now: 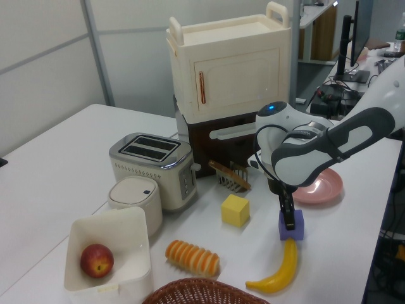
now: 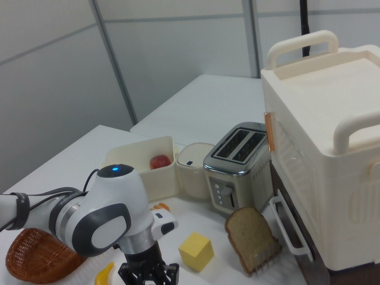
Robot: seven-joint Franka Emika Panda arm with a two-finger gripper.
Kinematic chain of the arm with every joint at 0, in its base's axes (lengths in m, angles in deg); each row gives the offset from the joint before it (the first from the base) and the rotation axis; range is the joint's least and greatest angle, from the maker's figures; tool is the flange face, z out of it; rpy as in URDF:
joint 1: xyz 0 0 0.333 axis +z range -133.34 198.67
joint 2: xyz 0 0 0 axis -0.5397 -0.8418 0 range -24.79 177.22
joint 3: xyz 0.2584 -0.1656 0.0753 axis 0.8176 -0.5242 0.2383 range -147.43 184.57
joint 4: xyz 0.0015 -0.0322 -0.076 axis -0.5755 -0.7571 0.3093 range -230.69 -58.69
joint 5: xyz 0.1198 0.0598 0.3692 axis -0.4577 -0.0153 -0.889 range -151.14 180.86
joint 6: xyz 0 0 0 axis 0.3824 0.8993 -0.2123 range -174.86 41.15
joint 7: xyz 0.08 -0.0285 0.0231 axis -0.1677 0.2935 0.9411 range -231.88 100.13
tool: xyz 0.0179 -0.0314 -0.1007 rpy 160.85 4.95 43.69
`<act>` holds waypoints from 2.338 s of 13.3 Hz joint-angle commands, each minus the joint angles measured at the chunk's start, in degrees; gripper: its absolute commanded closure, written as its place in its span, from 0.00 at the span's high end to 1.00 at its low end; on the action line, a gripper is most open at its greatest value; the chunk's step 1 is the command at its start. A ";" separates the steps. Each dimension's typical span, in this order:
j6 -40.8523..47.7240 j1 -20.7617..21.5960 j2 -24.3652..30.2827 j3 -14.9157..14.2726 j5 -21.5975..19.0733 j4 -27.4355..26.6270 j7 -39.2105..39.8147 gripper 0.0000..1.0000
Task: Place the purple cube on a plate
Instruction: 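Carry the held purple cube over the pink plate, then lower the cube onto the pink plate and open the gripper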
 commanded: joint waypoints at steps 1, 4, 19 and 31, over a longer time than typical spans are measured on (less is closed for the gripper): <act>3.85 -0.71 3.88 -0.12 -0.13 3.92 -8.10 0.18; 14.06 -1.94 5.83 -3.79 -0.30 11.66 -18.56 0.18; 3.01 -5.20 -8.93 -18.14 -0.57 18.45 -35.82 0.21; 2.73 -4.58 -8.59 -16.39 -0.30 19.49 -35.91 1.00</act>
